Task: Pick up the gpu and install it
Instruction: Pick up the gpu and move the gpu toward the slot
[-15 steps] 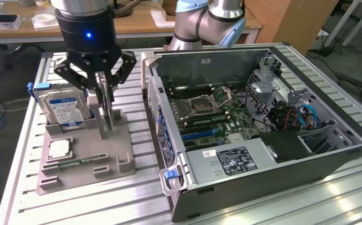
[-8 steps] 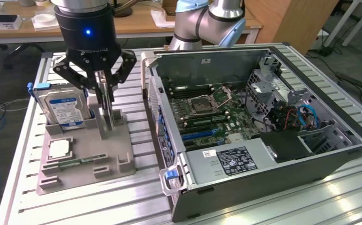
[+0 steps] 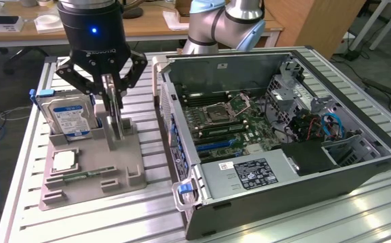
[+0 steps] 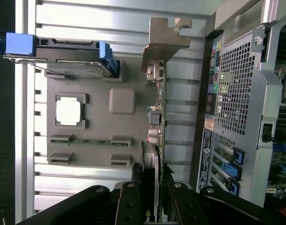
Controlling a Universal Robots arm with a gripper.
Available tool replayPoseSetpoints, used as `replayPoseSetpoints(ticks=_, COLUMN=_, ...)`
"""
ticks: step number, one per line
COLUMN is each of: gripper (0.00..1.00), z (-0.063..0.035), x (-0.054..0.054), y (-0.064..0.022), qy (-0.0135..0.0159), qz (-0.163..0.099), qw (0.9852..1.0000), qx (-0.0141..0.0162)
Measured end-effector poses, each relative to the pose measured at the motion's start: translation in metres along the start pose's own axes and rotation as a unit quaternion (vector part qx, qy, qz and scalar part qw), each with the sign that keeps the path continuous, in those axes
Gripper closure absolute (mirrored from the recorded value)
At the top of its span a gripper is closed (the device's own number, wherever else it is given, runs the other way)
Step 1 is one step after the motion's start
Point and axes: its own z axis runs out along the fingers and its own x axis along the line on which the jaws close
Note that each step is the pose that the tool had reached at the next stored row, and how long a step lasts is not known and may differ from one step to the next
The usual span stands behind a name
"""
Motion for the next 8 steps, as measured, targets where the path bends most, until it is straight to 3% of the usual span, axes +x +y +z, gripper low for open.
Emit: replayPoseSetpoints(ticks=8, gripper=0.73, z=-0.0042, x=-0.0001, y=-0.0001, qy=0.0001, qz=0.0, qw=1.0, qx=0.0021)
